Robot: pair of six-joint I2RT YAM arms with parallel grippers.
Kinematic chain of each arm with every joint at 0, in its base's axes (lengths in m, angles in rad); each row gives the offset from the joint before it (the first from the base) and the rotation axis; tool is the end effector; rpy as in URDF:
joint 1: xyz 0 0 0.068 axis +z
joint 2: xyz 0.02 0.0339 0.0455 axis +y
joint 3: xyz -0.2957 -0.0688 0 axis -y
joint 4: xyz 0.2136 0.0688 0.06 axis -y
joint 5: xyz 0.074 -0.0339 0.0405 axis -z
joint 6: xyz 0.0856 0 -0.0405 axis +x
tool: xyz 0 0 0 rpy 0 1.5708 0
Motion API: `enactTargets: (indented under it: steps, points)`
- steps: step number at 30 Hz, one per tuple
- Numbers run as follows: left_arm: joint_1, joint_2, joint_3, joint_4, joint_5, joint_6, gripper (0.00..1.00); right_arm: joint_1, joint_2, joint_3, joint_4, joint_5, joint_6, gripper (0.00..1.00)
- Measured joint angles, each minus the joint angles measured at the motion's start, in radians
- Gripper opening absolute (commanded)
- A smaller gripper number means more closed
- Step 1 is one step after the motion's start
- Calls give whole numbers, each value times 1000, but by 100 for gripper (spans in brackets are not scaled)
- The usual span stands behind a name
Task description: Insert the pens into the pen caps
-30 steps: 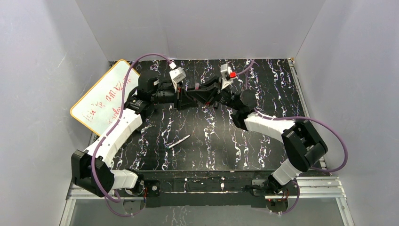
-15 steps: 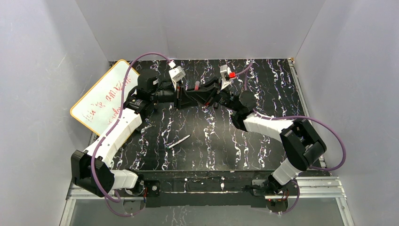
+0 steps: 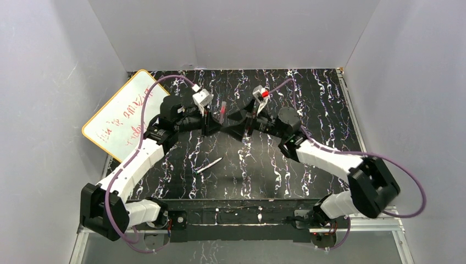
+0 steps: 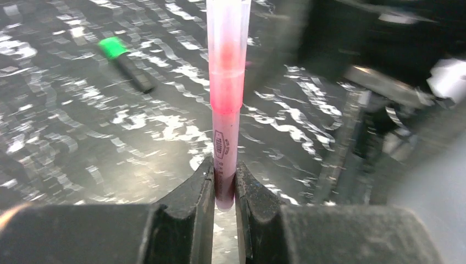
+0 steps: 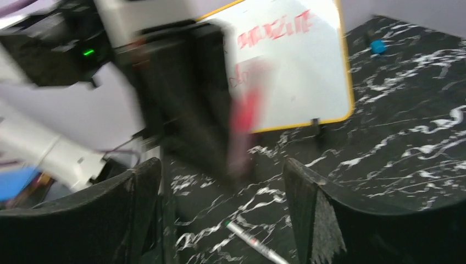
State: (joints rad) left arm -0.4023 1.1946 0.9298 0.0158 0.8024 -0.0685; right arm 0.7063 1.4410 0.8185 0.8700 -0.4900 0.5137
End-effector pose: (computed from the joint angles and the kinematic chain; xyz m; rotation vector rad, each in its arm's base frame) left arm 0.2175 -0.1595 0.3576 0.8722 1.6530 -1.0541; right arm 0.2289 0.2482 0.3675 -0.5885 1.3655 1.3316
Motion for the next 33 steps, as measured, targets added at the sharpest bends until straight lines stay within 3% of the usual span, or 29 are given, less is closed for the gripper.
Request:
enactTargets:
  steps: [7,13,24,29,33]
  points:
    - [25,87,-1,-34,-298,39,0,61,-237,-26,-166,-58,-111,93]
    - [25,310,100,-179,-484,85,0,55,-333,-44,-218,-32,-177,96]
    - [25,602,322,-369,-719,96,0,53,-422,-170,-275,-3,-216,96]
    - [24,702,362,-442,-753,93,0,49,-486,-186,-288,14,-234,96]
    - [23,728,390,-480,-765,86,24,47,-509,-200,-296,21,-240,98]
